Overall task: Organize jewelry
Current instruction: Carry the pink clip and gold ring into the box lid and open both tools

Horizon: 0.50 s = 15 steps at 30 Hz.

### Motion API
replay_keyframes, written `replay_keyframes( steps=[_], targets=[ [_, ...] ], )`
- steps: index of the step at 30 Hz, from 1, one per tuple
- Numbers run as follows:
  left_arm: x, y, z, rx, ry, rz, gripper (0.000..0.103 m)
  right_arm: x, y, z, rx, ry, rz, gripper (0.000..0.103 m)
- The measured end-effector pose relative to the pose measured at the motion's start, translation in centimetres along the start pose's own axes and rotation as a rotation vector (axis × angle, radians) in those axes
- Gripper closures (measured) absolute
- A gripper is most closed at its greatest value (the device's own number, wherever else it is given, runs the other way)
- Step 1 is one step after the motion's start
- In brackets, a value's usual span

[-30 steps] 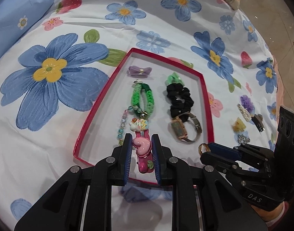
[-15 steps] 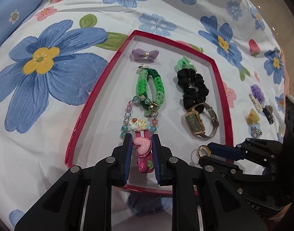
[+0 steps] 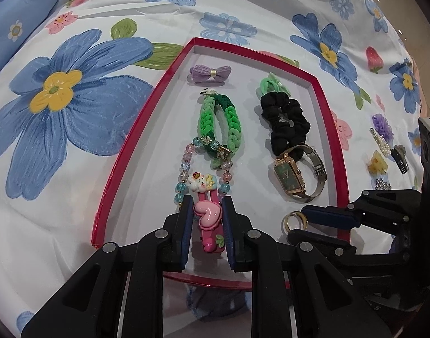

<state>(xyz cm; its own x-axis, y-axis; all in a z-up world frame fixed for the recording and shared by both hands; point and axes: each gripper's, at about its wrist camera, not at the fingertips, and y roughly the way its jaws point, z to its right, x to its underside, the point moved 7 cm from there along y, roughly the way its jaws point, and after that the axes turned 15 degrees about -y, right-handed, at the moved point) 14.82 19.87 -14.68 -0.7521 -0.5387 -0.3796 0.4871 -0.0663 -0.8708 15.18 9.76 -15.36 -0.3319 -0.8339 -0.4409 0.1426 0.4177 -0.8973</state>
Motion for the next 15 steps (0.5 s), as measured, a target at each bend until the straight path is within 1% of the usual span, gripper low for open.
replay_keyframes(
  steps=[2, 15],
  targets=[
    [0.01, 0.00, 0.04, -0.005, 0.000, 0.003, 0.085, 0.00, 0.01, 0.05, -0.006, 0.001, 0.000, 0.079],
    [-0.02, 0.23, 0.03, -0.025, 0.006, 0.005, 0.084, -0.05, 0.10, -0.32, 0.022, -0.020, -0.005, 0.079]
  ],
)
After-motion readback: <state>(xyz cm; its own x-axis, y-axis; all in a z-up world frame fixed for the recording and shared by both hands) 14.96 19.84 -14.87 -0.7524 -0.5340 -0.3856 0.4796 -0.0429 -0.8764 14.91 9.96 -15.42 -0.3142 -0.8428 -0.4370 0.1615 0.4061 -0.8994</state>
